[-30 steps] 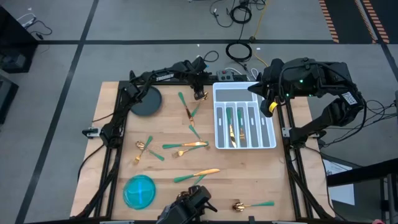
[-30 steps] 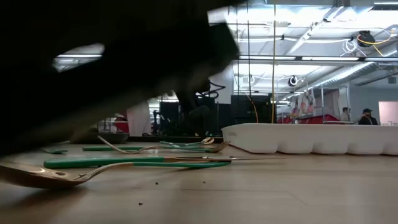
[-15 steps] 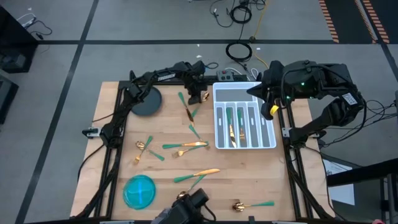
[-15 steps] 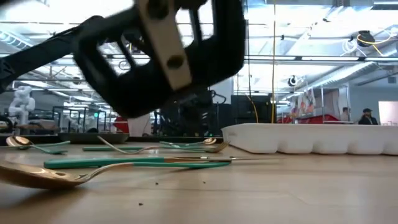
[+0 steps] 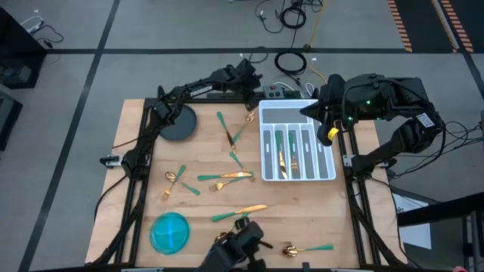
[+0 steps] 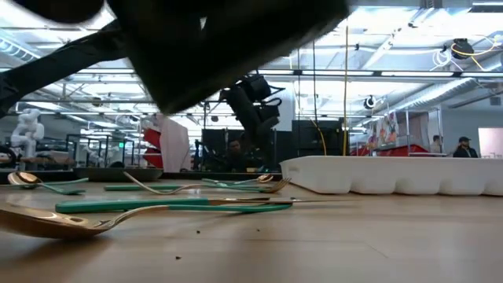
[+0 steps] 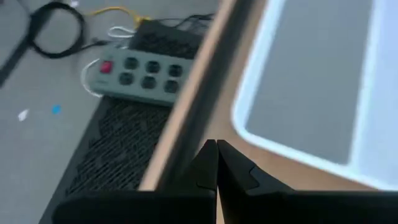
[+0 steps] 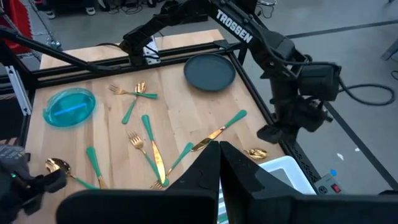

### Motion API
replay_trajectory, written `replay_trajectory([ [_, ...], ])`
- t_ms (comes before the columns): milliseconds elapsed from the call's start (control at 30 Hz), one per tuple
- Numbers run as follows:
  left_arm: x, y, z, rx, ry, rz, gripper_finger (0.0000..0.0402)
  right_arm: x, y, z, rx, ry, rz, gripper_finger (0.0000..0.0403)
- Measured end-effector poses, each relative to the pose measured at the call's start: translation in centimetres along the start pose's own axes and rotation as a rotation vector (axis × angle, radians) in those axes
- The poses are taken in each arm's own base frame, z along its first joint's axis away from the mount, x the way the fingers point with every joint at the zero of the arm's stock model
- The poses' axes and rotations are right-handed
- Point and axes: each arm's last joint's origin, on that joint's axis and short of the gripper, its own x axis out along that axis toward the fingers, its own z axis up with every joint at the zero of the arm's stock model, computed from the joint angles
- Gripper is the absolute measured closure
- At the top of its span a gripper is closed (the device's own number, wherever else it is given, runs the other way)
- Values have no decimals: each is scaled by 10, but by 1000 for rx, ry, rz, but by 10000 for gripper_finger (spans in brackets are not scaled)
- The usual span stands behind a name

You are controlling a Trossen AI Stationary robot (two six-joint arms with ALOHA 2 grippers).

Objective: Sort silverware
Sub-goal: Put the top center green spoon into the left slot of the white silverware tray

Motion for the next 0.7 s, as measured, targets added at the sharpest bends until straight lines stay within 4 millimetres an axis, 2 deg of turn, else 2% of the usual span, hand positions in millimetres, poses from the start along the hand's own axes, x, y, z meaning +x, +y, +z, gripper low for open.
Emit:
replay_trajectory([
  [100, 14, 3, -10, -16, 60, 70, 401, 0, 0, 0, -1, 1, 0, 403],
  [267, 36, 0, -28, -79, 152, -9, 401, 0, 0, 0, -28, 1, 0, 403],
  [400, 35, -5, -27, -105, 136, -139, 401, 0, 0, 0, -53, 1, -1, 403],
  [500, 26, -3, -25, -126, 159, -205, 401, 0, 0, 0, -61, 1, 0, 403],
  [600, 21, -3, -30, -161, 183, -345, 401, 0, 0, 0, -67, 0, 0, 403],
  [700, 23, -15, -35, -139, 254, -365, 401, 0, 0, 0, -68, -4, 1, 403],
])
